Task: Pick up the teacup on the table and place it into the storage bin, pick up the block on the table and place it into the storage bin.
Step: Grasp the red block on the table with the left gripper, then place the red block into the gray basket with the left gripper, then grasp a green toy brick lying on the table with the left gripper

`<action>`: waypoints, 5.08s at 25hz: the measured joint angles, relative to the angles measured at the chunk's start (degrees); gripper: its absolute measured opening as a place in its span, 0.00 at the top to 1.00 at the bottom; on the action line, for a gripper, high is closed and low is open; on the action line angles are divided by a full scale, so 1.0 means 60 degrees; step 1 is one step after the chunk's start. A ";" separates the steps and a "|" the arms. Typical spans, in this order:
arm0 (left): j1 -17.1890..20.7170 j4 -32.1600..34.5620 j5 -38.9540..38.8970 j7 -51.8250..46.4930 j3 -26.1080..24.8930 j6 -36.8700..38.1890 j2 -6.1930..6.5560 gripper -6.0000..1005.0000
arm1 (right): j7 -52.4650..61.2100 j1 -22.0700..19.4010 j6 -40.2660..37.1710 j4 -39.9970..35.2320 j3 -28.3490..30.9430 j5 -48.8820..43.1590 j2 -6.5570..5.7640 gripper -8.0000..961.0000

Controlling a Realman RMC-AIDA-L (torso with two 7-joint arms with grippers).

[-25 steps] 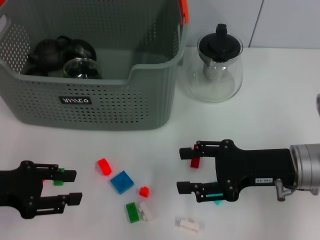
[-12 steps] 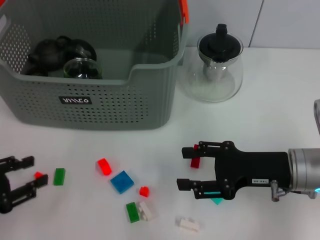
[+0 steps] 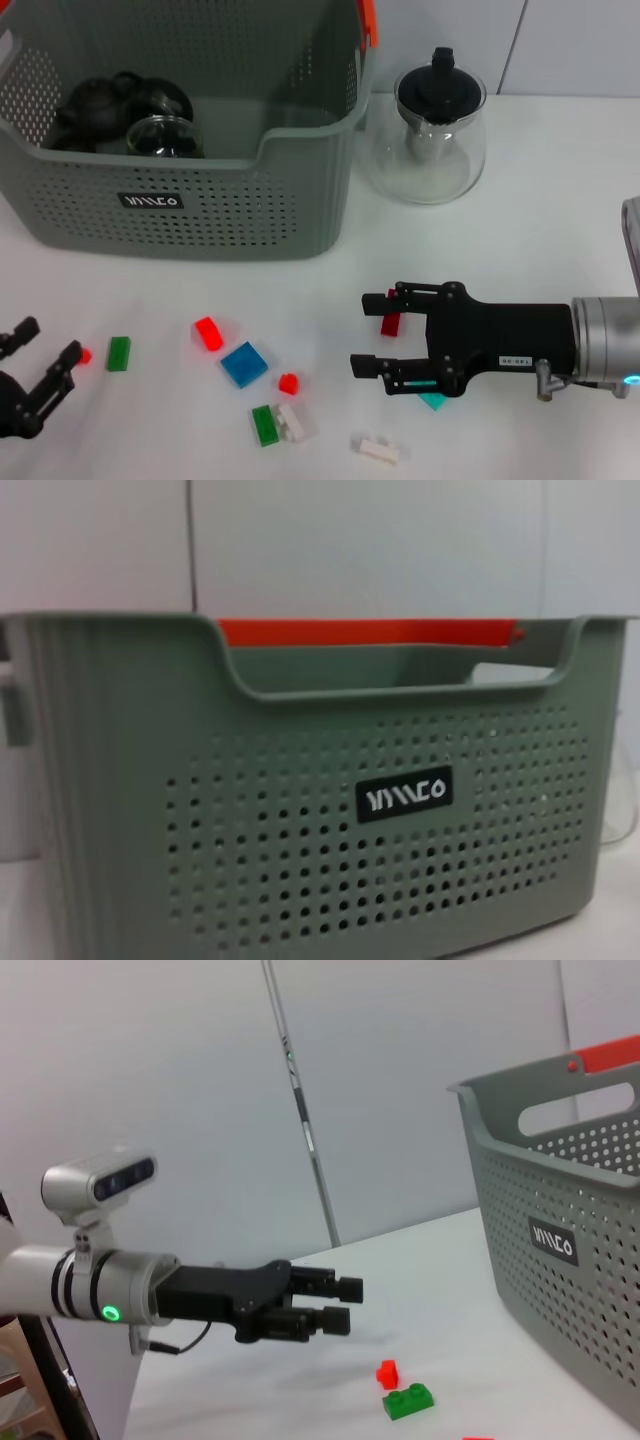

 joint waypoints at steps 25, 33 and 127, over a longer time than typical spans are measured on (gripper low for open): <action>-0.0187 -0.1601 0.0004 0.1359 -0.0315 -0.2327 -0.0010 0.54 | 0.0067 -0.0037 -0.0044 0.0018 -0.0001 0.0010 0.0000 0.18; -0.0184 -0.1611 0.0004 0.1428 -0.0314 -0.2444 -0.0016 0.63 | 0.0073 -0.0061 -0.0058 0.0018 -0.0001 0.0010 0.0000 0.18; -0.0700 0.2757 -0.1333 -0.3674 0.5307 0.2185 -0.0004 0.47 | 0.0076 0.0008 -0.0147 0.0023 0.0278 0.0129 -0.0001 0.18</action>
